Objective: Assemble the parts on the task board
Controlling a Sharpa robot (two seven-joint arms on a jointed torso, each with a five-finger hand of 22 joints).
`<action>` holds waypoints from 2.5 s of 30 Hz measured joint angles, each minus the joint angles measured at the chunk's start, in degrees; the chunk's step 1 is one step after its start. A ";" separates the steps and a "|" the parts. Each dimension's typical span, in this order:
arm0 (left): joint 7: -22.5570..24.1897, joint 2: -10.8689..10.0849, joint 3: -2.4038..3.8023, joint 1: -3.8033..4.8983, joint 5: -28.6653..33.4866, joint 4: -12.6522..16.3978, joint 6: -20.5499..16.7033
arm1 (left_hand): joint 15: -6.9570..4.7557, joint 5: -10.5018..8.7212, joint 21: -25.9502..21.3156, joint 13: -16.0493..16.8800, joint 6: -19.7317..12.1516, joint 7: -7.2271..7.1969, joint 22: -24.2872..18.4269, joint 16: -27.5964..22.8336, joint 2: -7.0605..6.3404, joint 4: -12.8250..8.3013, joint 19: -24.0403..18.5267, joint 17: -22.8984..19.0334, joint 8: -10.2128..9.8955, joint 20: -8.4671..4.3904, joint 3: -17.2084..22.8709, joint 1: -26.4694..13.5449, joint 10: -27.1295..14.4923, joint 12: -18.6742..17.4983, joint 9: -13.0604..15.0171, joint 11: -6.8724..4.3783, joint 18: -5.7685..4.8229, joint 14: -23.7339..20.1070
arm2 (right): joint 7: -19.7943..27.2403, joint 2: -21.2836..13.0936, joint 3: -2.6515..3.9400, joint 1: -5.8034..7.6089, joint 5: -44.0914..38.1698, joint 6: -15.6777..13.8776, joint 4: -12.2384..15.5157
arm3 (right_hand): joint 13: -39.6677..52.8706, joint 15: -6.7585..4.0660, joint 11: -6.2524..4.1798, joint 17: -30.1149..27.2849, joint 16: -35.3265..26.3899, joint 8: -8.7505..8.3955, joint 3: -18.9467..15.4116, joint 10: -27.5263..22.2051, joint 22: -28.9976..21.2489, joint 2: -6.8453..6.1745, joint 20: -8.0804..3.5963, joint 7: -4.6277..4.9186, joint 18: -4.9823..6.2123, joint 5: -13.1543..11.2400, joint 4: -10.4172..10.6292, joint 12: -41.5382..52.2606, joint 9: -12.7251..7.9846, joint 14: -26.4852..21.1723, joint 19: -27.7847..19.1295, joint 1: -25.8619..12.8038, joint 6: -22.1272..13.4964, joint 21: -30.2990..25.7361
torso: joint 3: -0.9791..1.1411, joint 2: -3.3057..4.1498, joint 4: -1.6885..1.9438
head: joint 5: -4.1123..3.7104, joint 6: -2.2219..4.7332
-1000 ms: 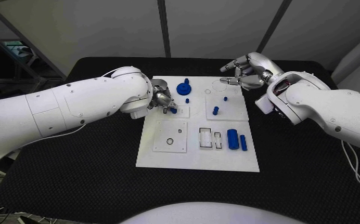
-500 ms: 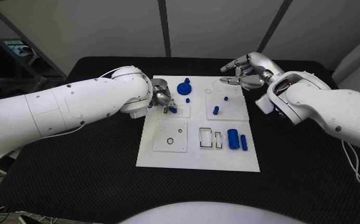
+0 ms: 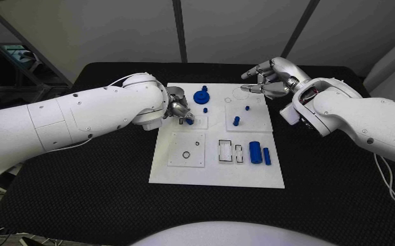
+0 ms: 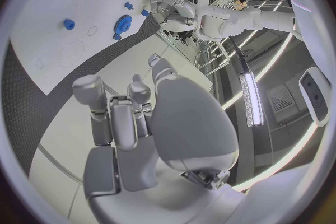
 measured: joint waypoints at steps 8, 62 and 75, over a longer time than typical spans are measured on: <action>-0.03 0.22 0.03 -0.05 -0.14 -0.06 0.20 | -0.34 -0.01 0.09 0.58 0.72 -0.52 0.40 0.00 0.08 -0.01 0.21 0.00 0.15 -0.21 0.01 -0.39 0.90 0.67 -0.21 -0.33 0.00 0.09 | 0.01 -0.04 0.00 0.00 0.00 0.04 0.03 | 0.00 0.00 0.00 0.00 0.00 0.00 0.00 0.00 -0.11 0.00 0.00 0.00 0.00 0.00 0.00 0.00 0.00 0.00 0.00 0.00 0.00 0.00 | 0.01 0.00 -0.02 | -0.08 -0.08; 5.54 -4.48 -0.21 -5.08 -2.33 6.50 -21.51 | -0.55 0.13 0.30 -2.72 1.01 -0.59 0.89 0.00 0.41 -1.10 0.61 0.08 0.32 -0.61 0.60 -0.50 0.56 -1.83 -0.60 -0.39 0.00 0.16 | 0.30 -0.60 0.00 0.00 0.10 0.05 -0.14 | 0.02 0.00 0.00 -0.02 -0.28 0.00 0.17 0.00 -0.31 0.00 0.01 0.00 0.00 0.00 0.17 0.00 0.00 0.00 -0.42 0.00 0.00 -0.22 | 0.00 0.00 0.08 | 0.03 -0.24; 4.88 -4.03 -0.19 -5.16 -5.35 6.45 -19.90 | -0.54 -0.09 0.30 -3.03 1.01 -0.58 0.88 0.00 0.42 -1.10 0.61 0.13 0.31 -0.61 0.60 -0.50 0.55 -2.11 -0.82 -0.37 0.01 0.16 | 0.36 -0.36 0.00 -0.01 0.10 0.07 -0.38 | 0.02 -0.21 0.00 -0.02 -0.28 0.00 0.17 0.00 -0.31 0.16 0.01 0.00 0.00 0.00 0.17 0.00 0.00 -0.21 -0.42 -0.16 0.00 -0.22 | -0.05 0.01 0.10 | -0.02 -0.48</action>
